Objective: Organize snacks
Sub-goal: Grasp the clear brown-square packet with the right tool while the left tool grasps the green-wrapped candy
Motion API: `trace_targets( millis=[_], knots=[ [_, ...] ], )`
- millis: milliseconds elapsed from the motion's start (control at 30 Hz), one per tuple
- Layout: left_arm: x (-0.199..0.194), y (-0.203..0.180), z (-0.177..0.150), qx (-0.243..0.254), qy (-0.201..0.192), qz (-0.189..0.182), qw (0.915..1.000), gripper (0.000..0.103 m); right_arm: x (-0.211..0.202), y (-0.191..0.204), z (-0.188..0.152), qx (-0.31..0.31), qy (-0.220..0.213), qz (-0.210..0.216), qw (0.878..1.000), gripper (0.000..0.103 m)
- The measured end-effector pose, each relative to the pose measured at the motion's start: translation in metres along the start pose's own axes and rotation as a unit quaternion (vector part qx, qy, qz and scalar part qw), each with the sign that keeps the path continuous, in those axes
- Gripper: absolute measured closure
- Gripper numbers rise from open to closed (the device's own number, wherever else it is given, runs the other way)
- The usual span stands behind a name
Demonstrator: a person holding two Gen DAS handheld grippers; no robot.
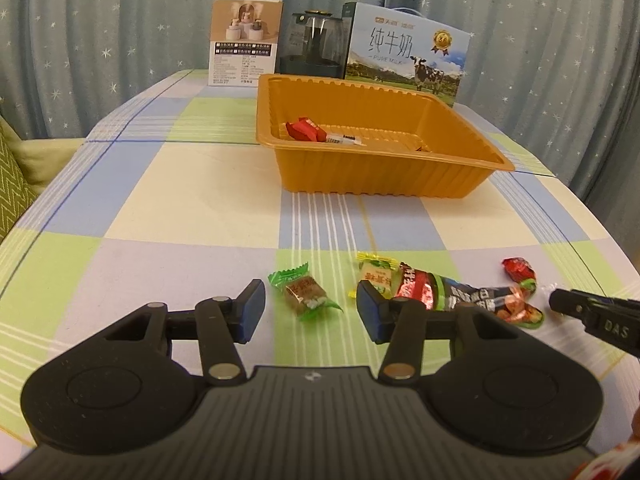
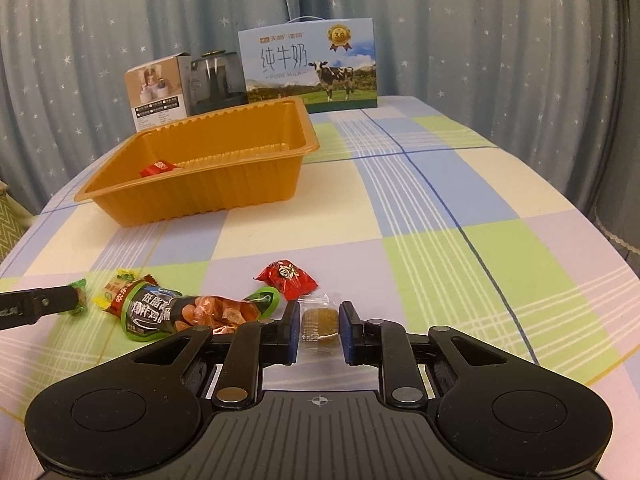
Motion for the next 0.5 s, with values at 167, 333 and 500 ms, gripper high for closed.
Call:
trace_targets(
  millis=[167,333,500],
  knots=[
    [0.011,0.000,0.000,-0.007,0.009,-0.004,0.9999,0.065,0.000,-0.002,0.000,0.006,0.001,-0.003,1.000,0.082],
    [0.018,-0.002,0.000,0.002,0.011,0.001,0.9999,0.068,0.002,0.000,0.000,0.006,0.003,-0.002,1.000,0.082],
    [0.018,-0.003,0.000,0.017,0.012,0.016,0.9996,0.080,0.002,0.000,0.000,0.007,0.003,0.000,1.000,0.082]
  ],
)
Point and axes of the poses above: each gripper's, at about its wrist camera, not at the fingertips, and x roughly the way its jaws point, y to its left, z to its top, the point moved 4 cm from there along x, roughly the way its jaws point, and after that the axes turned 1 degree about z, right-handed, at the moved point
